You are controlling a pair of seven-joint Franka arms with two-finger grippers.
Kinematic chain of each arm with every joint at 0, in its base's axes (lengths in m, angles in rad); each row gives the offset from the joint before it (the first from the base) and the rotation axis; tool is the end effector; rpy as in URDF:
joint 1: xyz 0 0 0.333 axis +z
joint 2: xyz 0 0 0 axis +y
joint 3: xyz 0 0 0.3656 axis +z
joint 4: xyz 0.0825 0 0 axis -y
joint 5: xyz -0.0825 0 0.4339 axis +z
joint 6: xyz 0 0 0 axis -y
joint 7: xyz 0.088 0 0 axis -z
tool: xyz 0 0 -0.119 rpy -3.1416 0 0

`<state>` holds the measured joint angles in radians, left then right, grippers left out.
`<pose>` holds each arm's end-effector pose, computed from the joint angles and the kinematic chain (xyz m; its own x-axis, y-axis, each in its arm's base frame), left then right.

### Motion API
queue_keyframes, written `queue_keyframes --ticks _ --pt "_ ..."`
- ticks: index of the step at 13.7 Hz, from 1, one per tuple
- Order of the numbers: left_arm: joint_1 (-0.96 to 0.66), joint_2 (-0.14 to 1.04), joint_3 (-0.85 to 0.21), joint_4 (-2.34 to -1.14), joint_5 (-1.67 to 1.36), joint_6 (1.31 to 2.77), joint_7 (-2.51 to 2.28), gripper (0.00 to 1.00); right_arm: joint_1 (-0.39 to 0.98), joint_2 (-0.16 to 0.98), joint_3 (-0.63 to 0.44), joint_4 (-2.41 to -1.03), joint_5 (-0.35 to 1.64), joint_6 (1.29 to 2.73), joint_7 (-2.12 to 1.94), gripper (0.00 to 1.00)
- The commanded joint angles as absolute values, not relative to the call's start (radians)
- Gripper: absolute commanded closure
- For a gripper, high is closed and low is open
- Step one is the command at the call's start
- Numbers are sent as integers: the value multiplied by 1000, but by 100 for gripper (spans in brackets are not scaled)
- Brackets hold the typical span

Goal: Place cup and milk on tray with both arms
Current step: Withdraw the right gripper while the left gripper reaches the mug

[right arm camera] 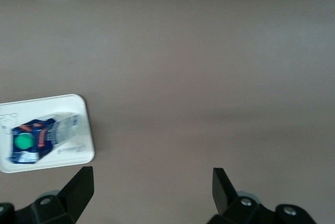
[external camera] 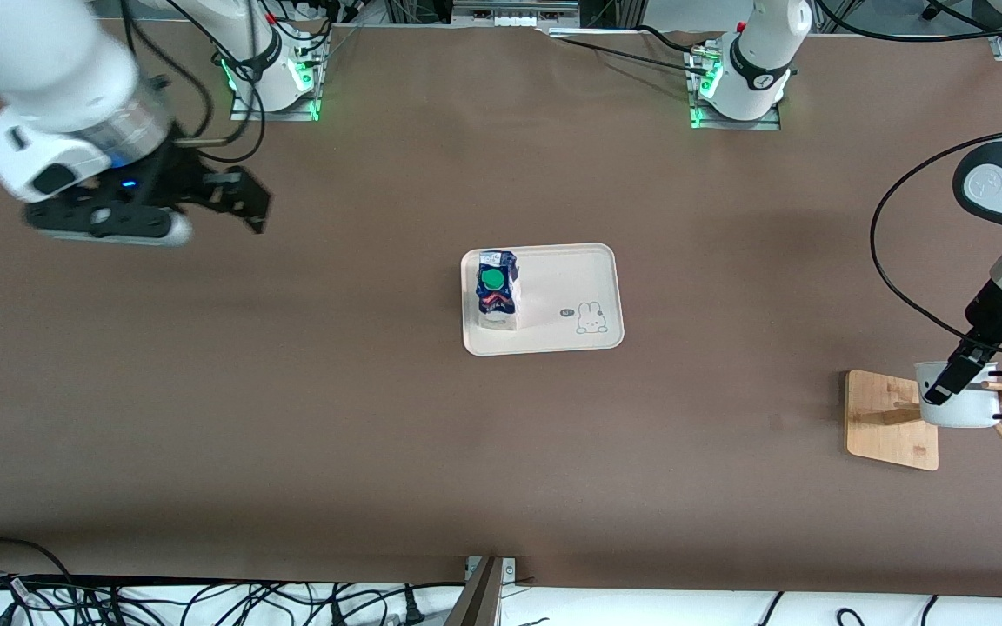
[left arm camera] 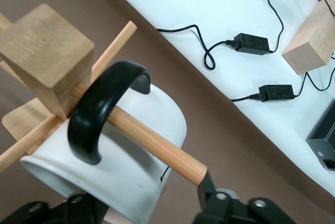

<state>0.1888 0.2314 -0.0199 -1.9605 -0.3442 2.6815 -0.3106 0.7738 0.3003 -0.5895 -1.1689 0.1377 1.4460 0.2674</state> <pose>0.6862 0.1267 0.4196 0.6431 0.6955 0.3206 0.5762 -0.7152 0.3956 0.6485 0.2141 0.6895 0.9987 -0.0409 0.0300 -0.0416 -0.9989 0.0219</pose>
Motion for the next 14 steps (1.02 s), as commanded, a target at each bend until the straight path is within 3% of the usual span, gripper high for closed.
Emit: queue_keyframes --ticks 1,2,3,8,10,14 --pt "190 222 -26 -1954 -367 2677 -316 74 741 330 -666 -1144 130 1471 62 0" --pt "190 219 -26 -1954 -367 2652 -316 78 711 334 -666 -1144 132 1477 -1 0" --pt "192 207 -26 -1953 -365 2625 -318 95 683 336 -667 -1144 133 1482 -46 0" --pt "190 178 -28 -1950 -364 2556 -321 100 606 344 -663 -1146 141 1496 -198 0" --pt "186 164 -29 -1907 -356 2426 -322 100 579 344 -635 -1154 161 1522 -199 0" --pt "178 163 -60 -1835 -347 2287 -322 100 167 321 -164 -1160 137 1528 -221 0"
